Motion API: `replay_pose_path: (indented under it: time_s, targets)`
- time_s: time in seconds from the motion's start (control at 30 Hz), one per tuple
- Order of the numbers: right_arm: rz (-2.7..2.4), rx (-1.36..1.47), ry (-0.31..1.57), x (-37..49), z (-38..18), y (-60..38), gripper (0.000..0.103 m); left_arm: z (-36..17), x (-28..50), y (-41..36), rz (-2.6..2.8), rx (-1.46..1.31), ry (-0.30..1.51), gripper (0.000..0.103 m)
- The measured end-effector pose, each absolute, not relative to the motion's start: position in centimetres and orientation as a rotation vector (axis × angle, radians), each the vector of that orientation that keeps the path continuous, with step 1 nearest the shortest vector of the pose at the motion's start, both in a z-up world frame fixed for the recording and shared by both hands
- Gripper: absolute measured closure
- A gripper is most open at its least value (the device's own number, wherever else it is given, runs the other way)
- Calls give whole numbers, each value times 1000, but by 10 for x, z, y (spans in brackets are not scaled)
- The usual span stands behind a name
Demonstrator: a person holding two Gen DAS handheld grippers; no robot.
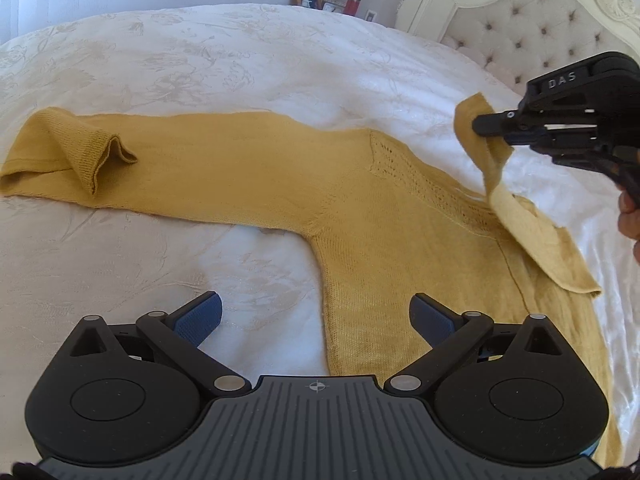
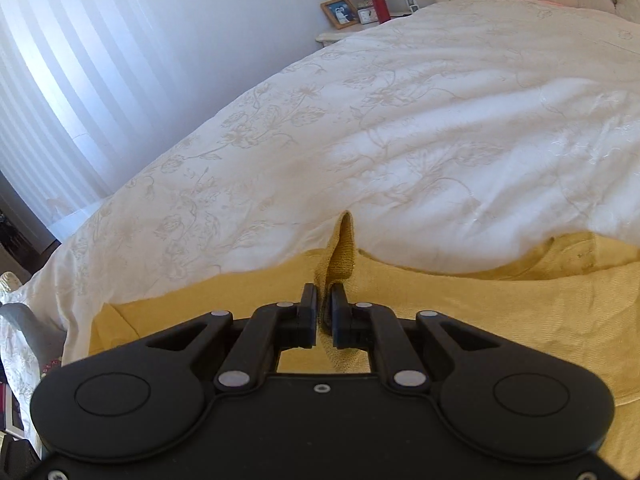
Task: Fold small clothes
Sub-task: 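Fold the held sleeve across the sweater back and open the right gripper, then grasp the other sleeve cuff with the left gripper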
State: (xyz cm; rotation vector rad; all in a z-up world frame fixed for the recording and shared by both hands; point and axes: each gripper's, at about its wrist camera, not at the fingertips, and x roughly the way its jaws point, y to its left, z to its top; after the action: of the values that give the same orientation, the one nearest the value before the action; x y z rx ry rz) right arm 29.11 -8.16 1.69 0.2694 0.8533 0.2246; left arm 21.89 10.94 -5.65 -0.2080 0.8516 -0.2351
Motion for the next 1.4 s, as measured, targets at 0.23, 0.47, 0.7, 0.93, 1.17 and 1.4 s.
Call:
replay_pose_path:
  time_s: [0.23,0.47,0.7,0.93,1.17,1.4]
  targets:
    - [311,190,958,293,-27,-45,92,-56,223,121,-212,-251,855,2]
    - [293,145,909,278,-28,-56,74,-52,226,126,-169,-210,824,2]
    - [157,126,915,270,-40,-86,45,-53,229,132,-155,-158,776,2]
    - [132,89,962,263,-70,-92,37,-70,235,145,-172,-215,804,2]
    - [141,-26,960,258,-73,-70,14,-55,234,168,-91,-136,689,2]
    - [154,30,911,248,-67,-68,15,-48,249,195,75,3,604,2]
